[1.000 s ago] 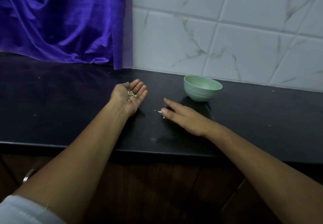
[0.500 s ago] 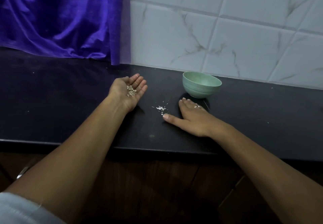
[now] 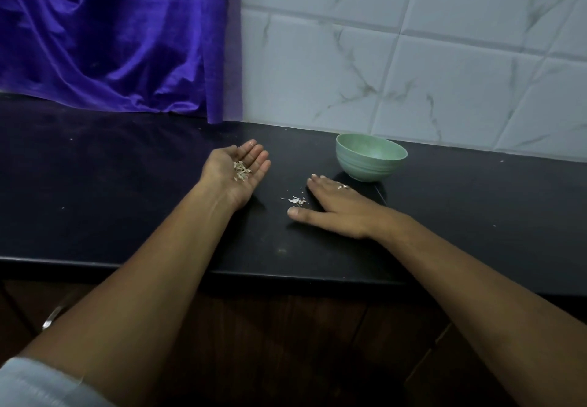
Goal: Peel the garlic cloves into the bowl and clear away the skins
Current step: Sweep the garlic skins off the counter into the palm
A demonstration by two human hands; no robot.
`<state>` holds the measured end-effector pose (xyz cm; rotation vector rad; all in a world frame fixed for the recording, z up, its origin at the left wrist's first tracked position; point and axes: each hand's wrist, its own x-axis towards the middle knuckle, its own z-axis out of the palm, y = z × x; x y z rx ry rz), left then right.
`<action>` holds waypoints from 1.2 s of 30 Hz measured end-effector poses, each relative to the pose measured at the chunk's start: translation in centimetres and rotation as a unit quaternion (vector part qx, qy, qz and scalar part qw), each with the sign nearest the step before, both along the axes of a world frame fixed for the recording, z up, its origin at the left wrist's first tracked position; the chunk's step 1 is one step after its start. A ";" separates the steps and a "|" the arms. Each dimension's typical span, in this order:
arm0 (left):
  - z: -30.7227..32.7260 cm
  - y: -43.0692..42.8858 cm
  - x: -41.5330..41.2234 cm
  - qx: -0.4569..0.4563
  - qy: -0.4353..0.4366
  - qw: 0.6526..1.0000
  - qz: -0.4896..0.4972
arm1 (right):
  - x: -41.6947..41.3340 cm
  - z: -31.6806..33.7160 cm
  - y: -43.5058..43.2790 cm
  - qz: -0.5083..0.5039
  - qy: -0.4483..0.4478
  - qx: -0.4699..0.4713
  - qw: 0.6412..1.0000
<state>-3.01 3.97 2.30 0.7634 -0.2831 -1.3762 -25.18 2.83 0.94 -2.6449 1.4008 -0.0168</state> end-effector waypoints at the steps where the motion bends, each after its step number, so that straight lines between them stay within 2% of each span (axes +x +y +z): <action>1: 0.0 0.0 0.0 -0.001 0.001 1.000 0.001 | 0.1 0.0 0.2 0.018 0.002 -0.004 1.000; 5: 0.0 0.0 -0.1 -0.005 0.002 1.000 -0.002 | -0.9 -0.2 1.6 0.091 -0.029 0.002 0.995; 8: 0.0 0.0 -0.1 -0.009 0.006 1.000 -0.007 | -2.3 -0.6 1.9 0.080 -0.181 0.040 0.979; 9: 0.1 0.0 0.0 -0.010 0.007 1.000 -0.008 | -2.8 -0.6 1.9 0.059 -0.206 0.039 0.976; 10: 0.1 0.0 0.0 -0.011 0.006 1.000 -0.010 | -3.3 -0.5 1.9 0.035 -0.197 0.026 0.979; 13: 0.1 0.0 -0.1 -0.013 0.000 1.000 -0.014 | -3.4 -0.3 2.0 -0.007 -0.089 -0.004 0.996; 15: 0.1 0.0 -0.2 -0.011 -0.002 1.000 -0.013 | -2.4 -0.1 1.8 -0.009 -0.068 -0.006 0.998; 22: -0.1 0.4 -0.1 -0.007 -0.008 1.000 -0.004 | 1.3 -0.1 -0.7 -0.028 -0.127 -0.048 0.990; 28: 0.0 0.1 -0.2 -0.002 -0.015 1.000 -0.001 | 3.1 -0.9 -1.0 0.025 -0.179 -0.102 0.978; 33: 0.0 0.1 -0.1 -0.003 -0.013 1.000 0.001 | 4.9 -1.3 -2.0 0.015 -0.156 -0.172 0.973; 36: -0.1 0.1 0.0 -0.005 -0.008 1.000 0.001 | 3.5 -1.3 -2.4 0.001 -0.188 -0.156 0.970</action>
